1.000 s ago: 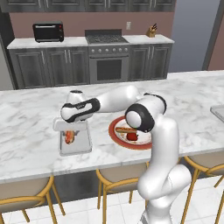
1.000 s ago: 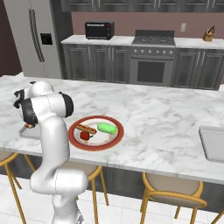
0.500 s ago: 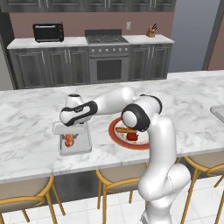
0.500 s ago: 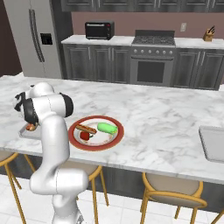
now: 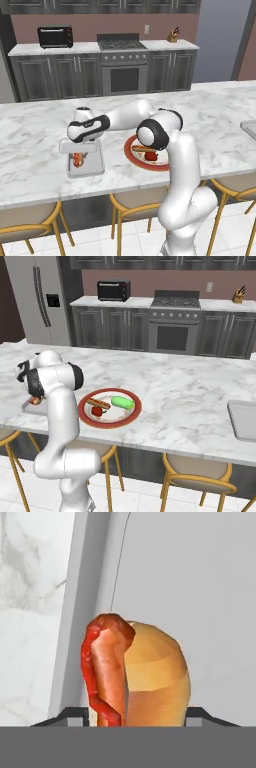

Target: Place one cooked food and one vegetable from the large plate to each tupperware container.

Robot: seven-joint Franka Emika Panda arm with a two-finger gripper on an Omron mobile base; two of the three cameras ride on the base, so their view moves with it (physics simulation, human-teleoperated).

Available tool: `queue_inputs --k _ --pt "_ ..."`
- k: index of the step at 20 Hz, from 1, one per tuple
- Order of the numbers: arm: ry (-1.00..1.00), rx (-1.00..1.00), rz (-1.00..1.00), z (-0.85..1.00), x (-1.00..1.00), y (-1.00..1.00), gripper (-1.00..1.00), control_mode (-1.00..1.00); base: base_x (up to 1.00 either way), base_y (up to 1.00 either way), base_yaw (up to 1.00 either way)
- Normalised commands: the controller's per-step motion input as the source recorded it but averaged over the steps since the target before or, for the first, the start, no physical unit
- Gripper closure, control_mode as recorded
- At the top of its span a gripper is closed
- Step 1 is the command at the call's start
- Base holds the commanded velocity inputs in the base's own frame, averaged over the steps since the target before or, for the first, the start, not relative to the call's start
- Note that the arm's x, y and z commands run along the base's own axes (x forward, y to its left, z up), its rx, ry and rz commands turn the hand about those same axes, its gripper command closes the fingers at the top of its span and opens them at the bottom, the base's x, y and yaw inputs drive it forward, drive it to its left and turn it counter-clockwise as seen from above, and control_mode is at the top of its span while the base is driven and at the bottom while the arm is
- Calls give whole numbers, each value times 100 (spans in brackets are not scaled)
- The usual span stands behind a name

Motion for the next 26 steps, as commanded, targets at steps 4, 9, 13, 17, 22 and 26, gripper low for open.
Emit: queue_inputs --k 4,9,13,17,22,26 --pt "0 0 0 5 -18 -20 -100 -100 0 0 0" --pt "-1 0 -2 24 -34 -45 -100 -100 0 0 0" --pt "-4 1 -3 56 -59 -56 -100 -100 0 0 0" --pt "0 0 -2 49 -79 -81 -100 -100 0 0 0" --pt "0 0 -4 27 -84 -97 -100 -100 0 0 0" --pt "0 0 0 4 -28 -100 -100 -100 0 0 0"
